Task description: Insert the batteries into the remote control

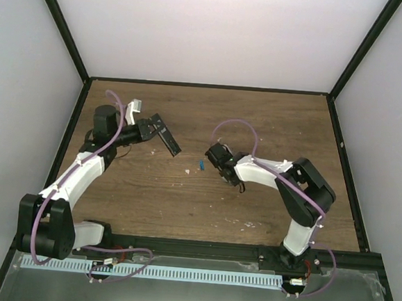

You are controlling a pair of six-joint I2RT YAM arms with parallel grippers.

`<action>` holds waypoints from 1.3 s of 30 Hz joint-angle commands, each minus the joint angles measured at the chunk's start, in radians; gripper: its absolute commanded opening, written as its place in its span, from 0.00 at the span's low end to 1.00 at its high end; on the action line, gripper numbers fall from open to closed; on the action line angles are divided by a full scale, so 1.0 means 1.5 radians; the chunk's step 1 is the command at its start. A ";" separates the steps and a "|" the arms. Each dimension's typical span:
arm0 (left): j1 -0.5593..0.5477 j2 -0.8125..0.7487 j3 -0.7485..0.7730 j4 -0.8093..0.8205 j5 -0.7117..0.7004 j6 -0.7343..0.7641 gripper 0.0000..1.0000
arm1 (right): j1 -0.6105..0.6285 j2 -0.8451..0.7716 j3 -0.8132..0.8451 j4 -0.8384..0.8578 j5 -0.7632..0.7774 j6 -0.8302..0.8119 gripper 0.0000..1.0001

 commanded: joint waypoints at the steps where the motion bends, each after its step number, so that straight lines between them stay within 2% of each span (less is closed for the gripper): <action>1: 0.009 -0.010 0.022 -0.002 -0.003 0.013 0.00 | 0.015 -0.047 -0.013 0.010 -0.125 -0.017 0.52; 6: 0.018 -0.026 0.018 -0.015 -0.011 0.016 0.00 | 0.009 -0.129 0.003 0.034 -0.191 -0.001 0.67; 9: 0.026 -0.044 0.009 -0.019 -0.016 0.017 0.00 | -0.026 -0.144 0.043 0.031 -0.311 0.012 0.69; 11: 0.034 -0.051 0.003 -0.022 -0.016 0.016 0.00 | -0.041 -0.125 0.080 0.012 -0.373 0.022 0.66; 14: 0.039 -0.062 -0.009 -0.024 -0.016 0.018 0.00 | -0.045 -0.078 0.122 -0.007 -0.406 0.028 0.57; 17: 0.039 -0.070 -0.024 -0.018 -0.013 0.013 0.00 | -0.047 -0.037 0.141 -0.003 -0.415 0.036 0.52; 31: 0.042 -0.092 -0.055 -0.002 -0.010 0.005 0.00 | -0.097 0.082 0.213 0.034 -0.401 -0.049 0.53; 39: 0.042 -0.084 -0.053 0.003 -0.008 0.001 0.00 | -0.125 0.124 0.232 0.037 -0.434 -0.100 0.50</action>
